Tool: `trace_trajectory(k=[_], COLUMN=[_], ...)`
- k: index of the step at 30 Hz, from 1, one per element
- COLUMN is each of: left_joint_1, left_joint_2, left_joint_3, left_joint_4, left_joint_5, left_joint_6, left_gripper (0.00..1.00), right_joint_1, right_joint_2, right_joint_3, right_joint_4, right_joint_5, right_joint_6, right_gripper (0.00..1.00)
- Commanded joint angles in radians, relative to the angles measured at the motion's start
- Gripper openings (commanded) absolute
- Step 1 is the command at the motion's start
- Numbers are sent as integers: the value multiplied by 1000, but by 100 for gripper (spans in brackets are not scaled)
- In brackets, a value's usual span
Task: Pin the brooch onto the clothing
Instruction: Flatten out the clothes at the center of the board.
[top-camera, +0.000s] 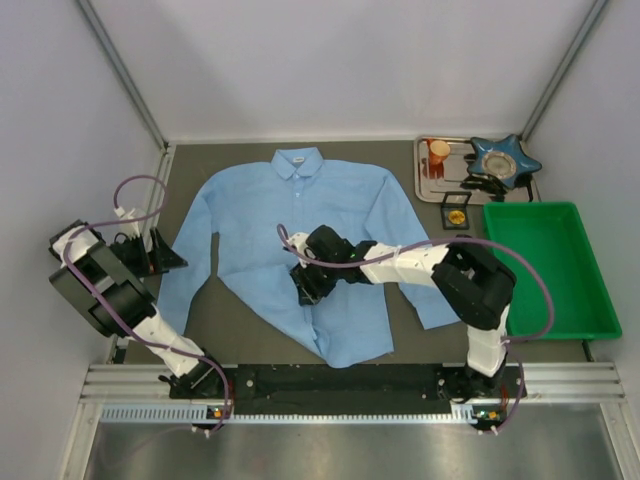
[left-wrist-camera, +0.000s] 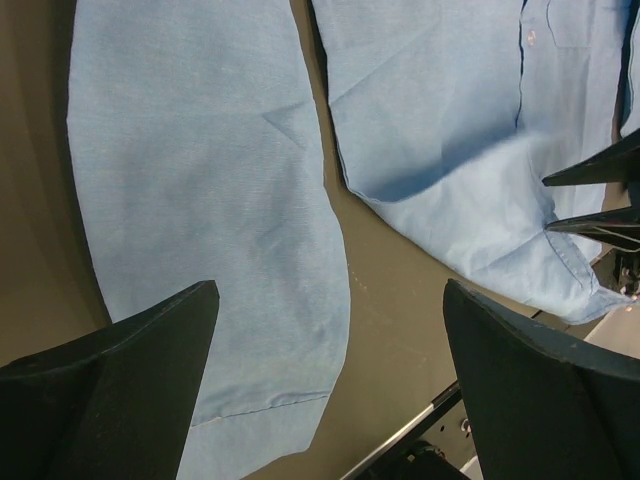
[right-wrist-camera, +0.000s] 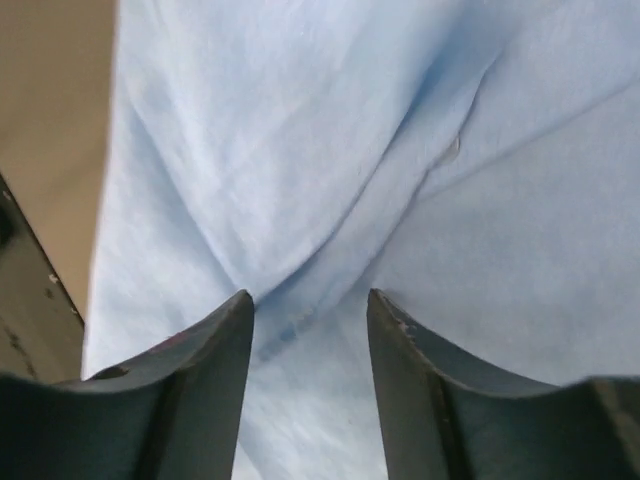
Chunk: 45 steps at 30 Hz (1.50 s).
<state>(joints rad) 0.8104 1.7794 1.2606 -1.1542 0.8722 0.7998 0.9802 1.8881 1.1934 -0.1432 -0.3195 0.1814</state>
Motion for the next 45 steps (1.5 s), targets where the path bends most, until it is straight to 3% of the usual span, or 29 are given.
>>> trace_trajectory(k=[1, 3, 8, 19, 32, 37, 39, 40, 41, 45], left_joint_1=[7, 7, 6, 7, 6, 6, 7, 6, 7, 9], left_joint_2=[-34, -40, -41, -28, -44, -40, -41, -43, -46, -80], left_joint_3=[17, 16, 25, 56, 23, 28, 36, 36, 37, 22], left_joint_4=[-38, -42, -56, -116, -153, -151, -153, -153, -150, -121], left_joint_5=[37, 39, 47, 82, 65, 67, 56, 48, 39, -30], left_joint_6=[44, 50, 62, 120, 223, 222, 225, 223, 217, 208], left_gripper=[99, 99, 99, 98, 91, 89, 88, 88, 86, 84], right_joint_1=[5, 5, 3, -28, -38, -38, -40, -38, -38, -29], right_joint_2=[-61, -73, -9, 176, 221, 247, 250, 244, 238, 200], right_joint_3=[-23, 17, 141, 302, 362, 394, 405, 403, 406, 425], right_joint_4=[-44, -44, -65, -73, -67, -87, -98, -99, -101, -85], right_joint_5=[-16, 3, 57, 91, 99, 59, 14, -9, -71, -260], right_joint_6=[-29, -62, -99, -137, -229, -250, -252, -250, -240, -151], right_gripper=[56, 65, 69, 69, 62, 49, 28, 8, 0, 0])
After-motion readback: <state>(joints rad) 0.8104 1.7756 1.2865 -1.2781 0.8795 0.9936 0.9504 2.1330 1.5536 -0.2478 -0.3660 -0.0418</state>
